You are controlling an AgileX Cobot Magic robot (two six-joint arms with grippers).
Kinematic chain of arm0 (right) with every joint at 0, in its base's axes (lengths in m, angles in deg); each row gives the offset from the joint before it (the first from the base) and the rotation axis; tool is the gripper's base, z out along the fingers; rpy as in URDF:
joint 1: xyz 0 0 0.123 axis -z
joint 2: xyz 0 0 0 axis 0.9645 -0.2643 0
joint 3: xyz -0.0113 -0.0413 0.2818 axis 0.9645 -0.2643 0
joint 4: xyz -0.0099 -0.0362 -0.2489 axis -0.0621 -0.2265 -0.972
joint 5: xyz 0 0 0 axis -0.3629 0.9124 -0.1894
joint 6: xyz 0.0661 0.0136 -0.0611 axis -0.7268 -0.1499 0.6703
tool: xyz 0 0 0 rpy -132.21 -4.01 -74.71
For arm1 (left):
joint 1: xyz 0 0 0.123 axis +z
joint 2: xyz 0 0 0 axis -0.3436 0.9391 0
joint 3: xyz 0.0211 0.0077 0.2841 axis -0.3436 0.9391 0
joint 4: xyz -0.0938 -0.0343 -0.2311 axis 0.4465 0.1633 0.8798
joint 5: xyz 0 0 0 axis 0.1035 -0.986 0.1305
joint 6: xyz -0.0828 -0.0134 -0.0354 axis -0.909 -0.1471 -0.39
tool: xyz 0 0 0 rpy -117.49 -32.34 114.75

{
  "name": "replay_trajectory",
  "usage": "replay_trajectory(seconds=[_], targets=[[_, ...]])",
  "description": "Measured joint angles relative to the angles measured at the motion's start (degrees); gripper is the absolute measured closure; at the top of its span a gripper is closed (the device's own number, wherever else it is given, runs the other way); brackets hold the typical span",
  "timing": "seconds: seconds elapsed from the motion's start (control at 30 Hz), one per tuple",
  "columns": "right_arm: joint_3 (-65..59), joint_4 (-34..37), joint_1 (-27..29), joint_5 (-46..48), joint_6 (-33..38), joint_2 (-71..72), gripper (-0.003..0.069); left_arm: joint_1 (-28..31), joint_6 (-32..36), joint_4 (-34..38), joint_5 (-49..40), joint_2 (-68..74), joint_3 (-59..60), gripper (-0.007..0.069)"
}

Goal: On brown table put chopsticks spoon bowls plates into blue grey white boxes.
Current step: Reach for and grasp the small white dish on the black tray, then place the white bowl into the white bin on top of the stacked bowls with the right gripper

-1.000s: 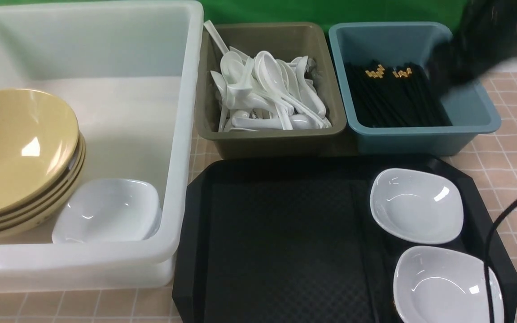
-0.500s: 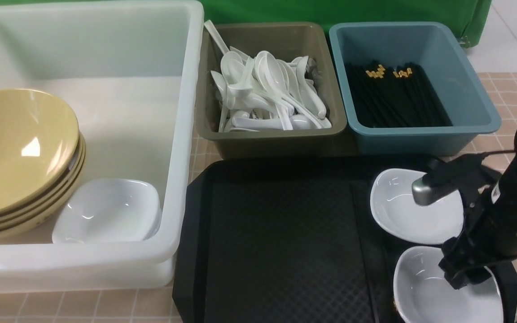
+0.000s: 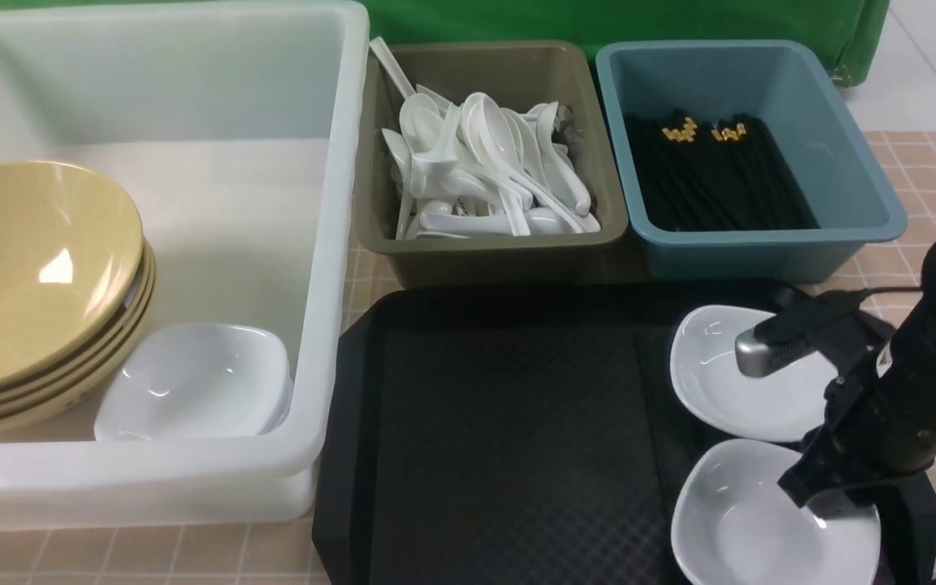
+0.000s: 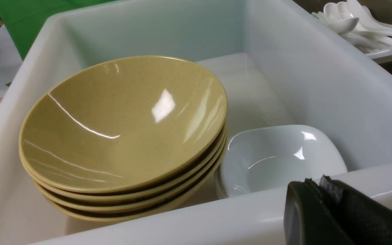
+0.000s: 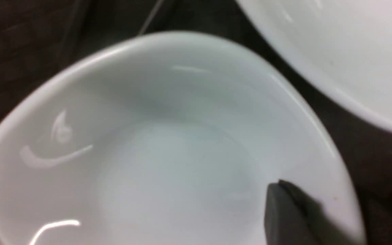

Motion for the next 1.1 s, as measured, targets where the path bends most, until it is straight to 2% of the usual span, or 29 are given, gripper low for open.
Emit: replay_trajectory(seconds=[0.13, 0.23, 0.37, 0.4, 0.43, 0.47, 0.5, 0.53, 0.57, 0.6, 0.77, 0.87, 1.0, 1.1], targets=[[5.4, 3.0, 0.0, 3.1, 0.8, 5.2, 0.0570, 0.0, 0.0, 0.0, 0.0, 0.0, 0.0, 0.0623], [9.3, 6.5, 0.0, 4.1, 2.8, 7.8, 0.0582, 0.0, 0.0, 0.0, 0.0, 0.0, 0.0, 0.0623], [18.4, 25.6, -0.1, 4.2, 12.1, 10.0, 0.0582, 0.0, -0.5, 0.0, 0.0, 0.0, 0.0, 0.0623], [18.7, 26.7, -0.2, 4.0, 12.6, 10.0, 0.0582, 0.0, -0.5, 0.0, 0.0, 0.0, 0.0, 0.0623], [20.4, 34.3, -1.2, 1.4, 16.7, 9.7, 0.0582, 0.0, -0.5, 0.0, 0.0, 0.0, 0.0, 0.0623], [20.8, 36.4, -1.7, 0.5, 18.0, 9.4, 0.0582, 0.0, -0.2, 0.0, 0.0, 0.0, 0.0, 0.0623], [22.1, 46.3, -4.7, -4.4, 24.5, 8.3, 0.0582, 0.0, -0.1, -0.1, 0.1, 0.0, 0.0, 0.0623], [22.2, 47.5, -5.1, -5.1, 25.3, 7.9, 0.0582, 0.0, -0.1, -0.1, 0.0, 0.0, 0.0, 0.0623], [22.7, 53.0, -7.4, -8.2, 29.5, 6.8, 0.0582, 0.0, -0.1, -0.1, 0.0, 0.0, 0.0, 0.0623], [22.9, 62.1, -11.6, -13.4, 36.7, 4.7, 0.0582, 0.0, -0.5, -0.1, 0.2, 0.0, 0.0, 0.0623], [24.2, 83.6, -22.7, -26.6, 60.0, -5.0, 0.0582, 0.0, -0.1, -0.2, 0.2, 0.0, 0.0, 0.0623], [26.7, 88.5, -26.9, -30.9, 68.6, -12.1, 0.0574, 0.0, -0.1, -0.2, 0.2, 0.0, 0.0, 0.0623], [30.2, 90.0, -29.4, -31.8, 72.1, -18.6, 0.0531, 0.0, -0.1, -0.2, 0.2, 0.0, 0.0, 0.0623], [32.3, 90.3, -30.5, -32.0, 74.1, -21.9, 0.0410, 0.0, -0.1, -0.2, 0.2, 0.0, 0.0, 0.0623]])
